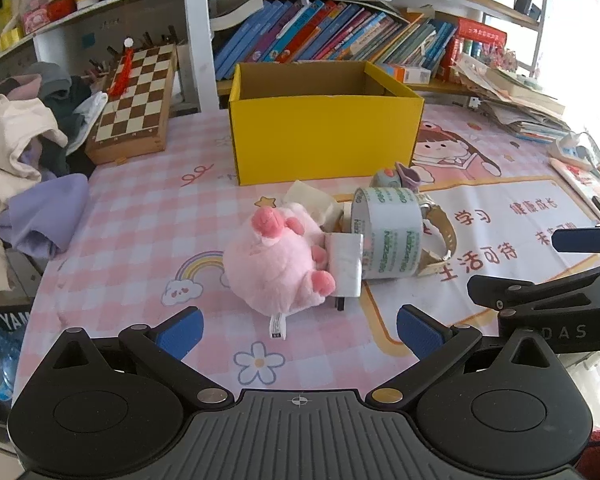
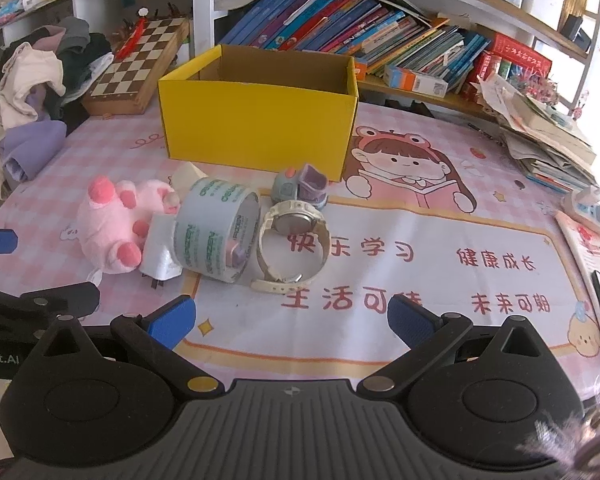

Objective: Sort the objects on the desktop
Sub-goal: 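Reach the left tool to the pink plush pig while the right tool approaches the white watch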

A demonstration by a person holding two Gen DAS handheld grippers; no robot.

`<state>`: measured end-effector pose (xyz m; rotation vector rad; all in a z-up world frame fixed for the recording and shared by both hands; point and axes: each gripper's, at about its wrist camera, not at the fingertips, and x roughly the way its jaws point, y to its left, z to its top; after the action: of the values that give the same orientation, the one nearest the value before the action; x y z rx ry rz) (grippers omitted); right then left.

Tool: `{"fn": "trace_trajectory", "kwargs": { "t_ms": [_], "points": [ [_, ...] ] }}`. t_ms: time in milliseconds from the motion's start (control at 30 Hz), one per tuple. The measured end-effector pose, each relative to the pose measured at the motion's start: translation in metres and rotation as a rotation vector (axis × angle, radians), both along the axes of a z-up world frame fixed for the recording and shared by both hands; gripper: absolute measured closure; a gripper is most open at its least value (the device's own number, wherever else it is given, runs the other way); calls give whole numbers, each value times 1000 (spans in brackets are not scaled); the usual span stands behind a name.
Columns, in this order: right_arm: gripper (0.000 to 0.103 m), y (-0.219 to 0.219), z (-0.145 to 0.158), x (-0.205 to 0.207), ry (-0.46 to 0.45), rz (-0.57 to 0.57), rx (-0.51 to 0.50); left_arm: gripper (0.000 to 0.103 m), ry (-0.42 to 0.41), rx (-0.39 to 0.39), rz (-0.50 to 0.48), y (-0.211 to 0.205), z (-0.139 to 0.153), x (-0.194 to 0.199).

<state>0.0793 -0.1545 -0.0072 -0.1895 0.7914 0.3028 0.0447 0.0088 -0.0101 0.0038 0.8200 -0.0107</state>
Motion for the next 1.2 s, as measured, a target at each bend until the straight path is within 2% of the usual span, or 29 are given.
{"fn": "trace_trajectory", "kwargs": {
  "t_ms": [967,1200],
  "points": [
    [0,-16,-19,72,100,16,3,0,88,-8,59,-10,-20,58],
    [4,-21,-24,88,127,14,10,0,89,-15,98,-6,-22,70]
  ]
}}
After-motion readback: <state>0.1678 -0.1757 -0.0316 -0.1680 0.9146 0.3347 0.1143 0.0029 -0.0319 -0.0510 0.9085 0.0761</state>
